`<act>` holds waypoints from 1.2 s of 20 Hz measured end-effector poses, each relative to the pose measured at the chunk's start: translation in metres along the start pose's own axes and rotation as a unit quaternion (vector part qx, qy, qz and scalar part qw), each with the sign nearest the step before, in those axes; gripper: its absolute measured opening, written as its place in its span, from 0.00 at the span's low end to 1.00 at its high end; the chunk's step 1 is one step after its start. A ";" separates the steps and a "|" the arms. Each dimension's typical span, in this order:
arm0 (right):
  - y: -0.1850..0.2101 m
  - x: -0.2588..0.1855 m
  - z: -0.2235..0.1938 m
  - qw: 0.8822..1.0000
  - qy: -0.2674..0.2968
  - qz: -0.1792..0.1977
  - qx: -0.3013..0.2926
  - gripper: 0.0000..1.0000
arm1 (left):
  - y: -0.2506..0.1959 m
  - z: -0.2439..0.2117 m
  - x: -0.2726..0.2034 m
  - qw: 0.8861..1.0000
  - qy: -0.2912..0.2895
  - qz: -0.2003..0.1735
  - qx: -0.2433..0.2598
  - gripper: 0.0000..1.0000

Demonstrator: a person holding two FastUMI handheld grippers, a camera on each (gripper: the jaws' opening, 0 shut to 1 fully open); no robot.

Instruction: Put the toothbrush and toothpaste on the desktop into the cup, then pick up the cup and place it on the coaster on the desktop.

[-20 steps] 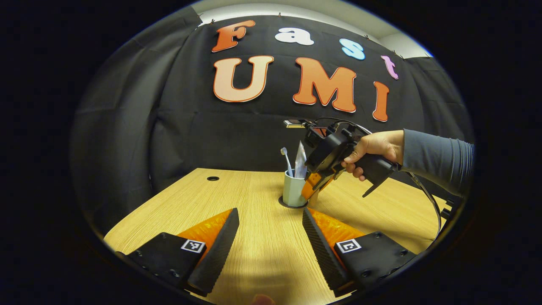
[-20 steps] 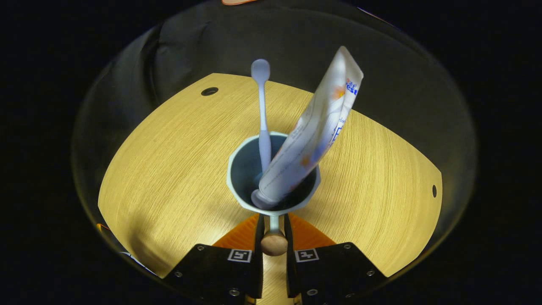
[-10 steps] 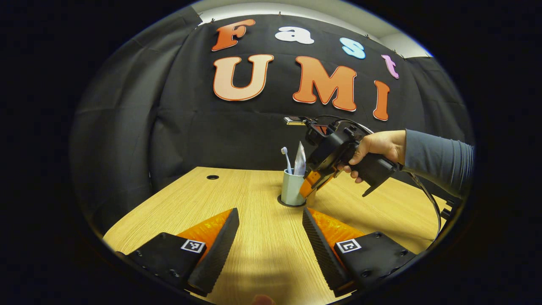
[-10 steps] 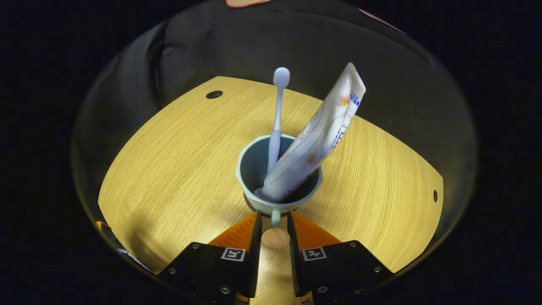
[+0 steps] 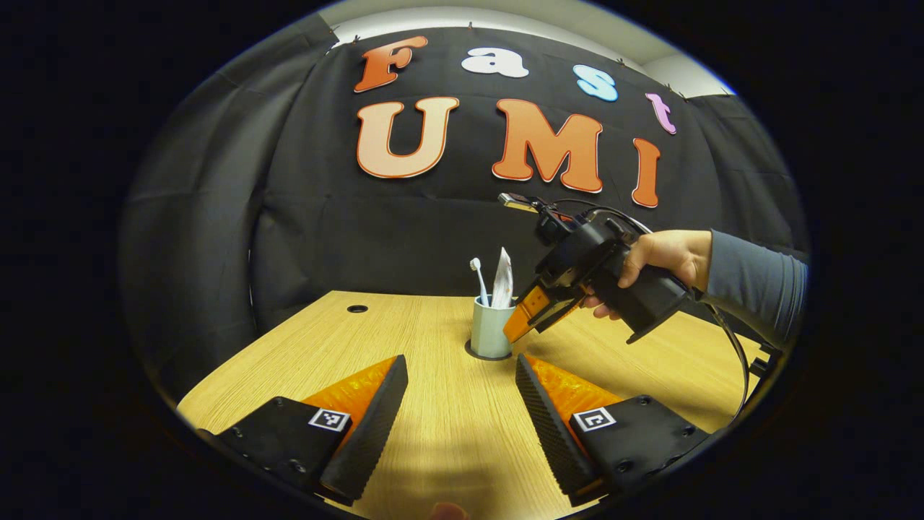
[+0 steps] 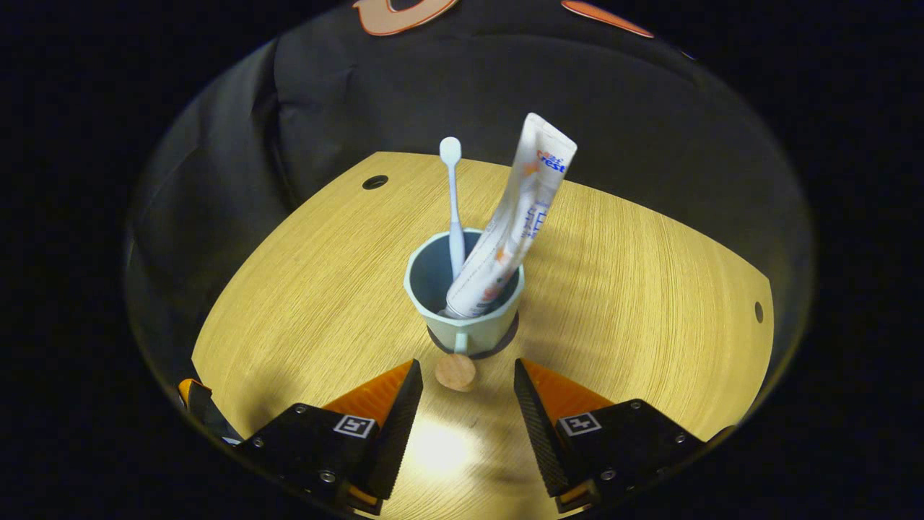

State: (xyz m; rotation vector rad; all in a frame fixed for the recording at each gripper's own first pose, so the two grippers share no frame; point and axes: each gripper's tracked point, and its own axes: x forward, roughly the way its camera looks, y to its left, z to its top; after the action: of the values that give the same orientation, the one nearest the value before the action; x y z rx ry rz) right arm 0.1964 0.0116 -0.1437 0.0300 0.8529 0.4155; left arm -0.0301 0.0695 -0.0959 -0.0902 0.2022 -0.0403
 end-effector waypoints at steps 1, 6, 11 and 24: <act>-0.004 -0.002 -0.001 1.000 -0.007 0.000 0.006 0.79 | -0.003 0.001 0.002 1.000 -0.002 0.000 0.002 0.96; -0.025 -0.029 0.004 0.998 -0.065 -0.007 0.013 0.88 | -0.020 0.009 0.011 1.000 -0.004 -0.004 0.006 0.96; -0.050 -0.070 0.011 0.989 -0.144 -0.032 0.015 0.88 | -0.037 0.017 0.020 1.000 -0.007 -0.005 0.013 0.96; -0.102 -0.173 -0.004 0.927 -0.355 -0.119 0.022 0.89 | -0.068 0.058 0.031 0.998 -0.059 -0.007 0.035 0.96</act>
State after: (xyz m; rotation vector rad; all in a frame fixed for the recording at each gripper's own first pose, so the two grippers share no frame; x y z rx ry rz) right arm 0.1275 -0.1460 -0.0405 0.1112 0.1420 0.1306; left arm 0.0100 0.0054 -0.0395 -0.0236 0.0814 -0.0553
